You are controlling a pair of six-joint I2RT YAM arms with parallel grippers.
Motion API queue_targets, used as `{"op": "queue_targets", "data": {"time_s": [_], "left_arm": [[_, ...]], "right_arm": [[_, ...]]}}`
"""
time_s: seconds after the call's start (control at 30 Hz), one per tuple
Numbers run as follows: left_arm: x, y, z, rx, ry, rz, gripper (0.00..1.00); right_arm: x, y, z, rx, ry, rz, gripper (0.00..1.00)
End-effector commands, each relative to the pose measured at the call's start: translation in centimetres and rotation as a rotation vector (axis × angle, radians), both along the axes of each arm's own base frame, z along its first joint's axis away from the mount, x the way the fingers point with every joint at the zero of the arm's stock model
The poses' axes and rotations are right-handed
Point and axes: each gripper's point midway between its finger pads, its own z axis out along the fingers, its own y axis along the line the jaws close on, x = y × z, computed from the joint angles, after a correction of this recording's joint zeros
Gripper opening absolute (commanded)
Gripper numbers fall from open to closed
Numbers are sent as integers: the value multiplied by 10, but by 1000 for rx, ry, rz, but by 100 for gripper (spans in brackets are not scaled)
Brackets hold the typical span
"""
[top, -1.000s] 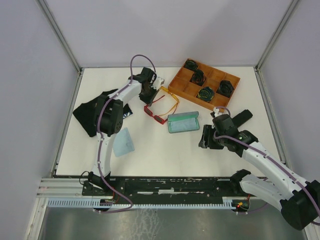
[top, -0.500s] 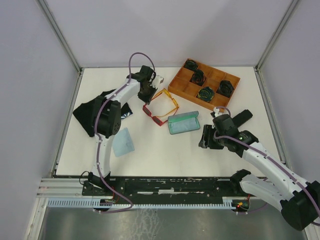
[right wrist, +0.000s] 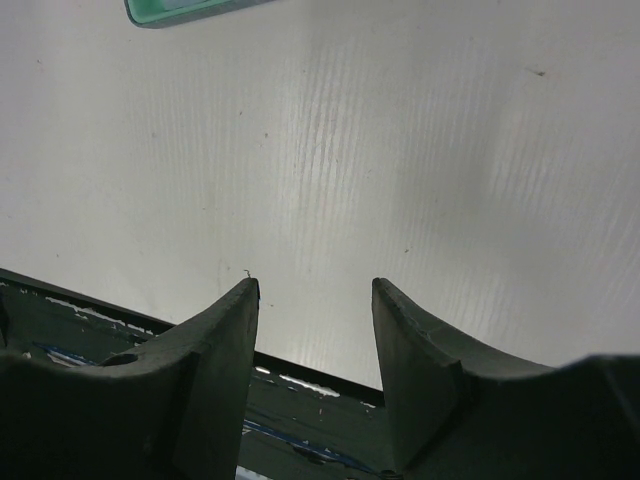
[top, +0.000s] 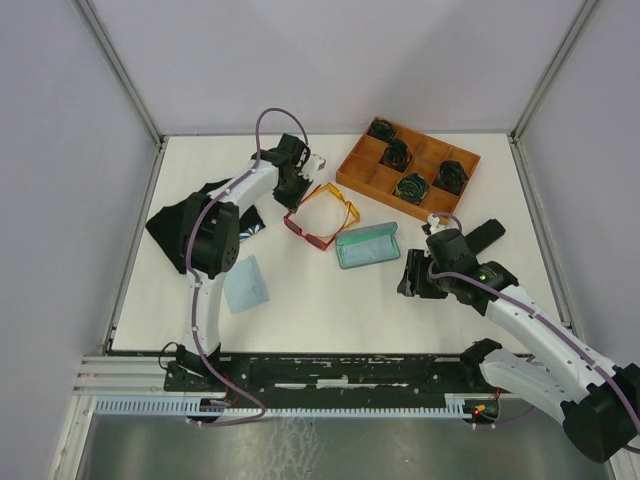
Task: Organize the sunglasses
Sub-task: Pick up the sunglasses from the center of the board.
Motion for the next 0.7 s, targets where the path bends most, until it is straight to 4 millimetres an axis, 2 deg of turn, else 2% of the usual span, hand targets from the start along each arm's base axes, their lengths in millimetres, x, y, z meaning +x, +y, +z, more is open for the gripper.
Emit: {"op": "queue_targets", "data": {"time_s": [0.0,0.3,0.47,0.67], "left_arm": [[6,-4,21,-19,-64,-5,21],[4,-2,7,-8,-45,-5,26],[5,-3,8,-10,-47,-6,18],[6,-3,24,-24,-75,-4,13]], "right_arm": [[9,4,16,30,-56,5,58],[9,5,16,33,-55,9,58],[10,5,16,31,-55,10,58],[10,6,17,35,-55,11,58]]}}
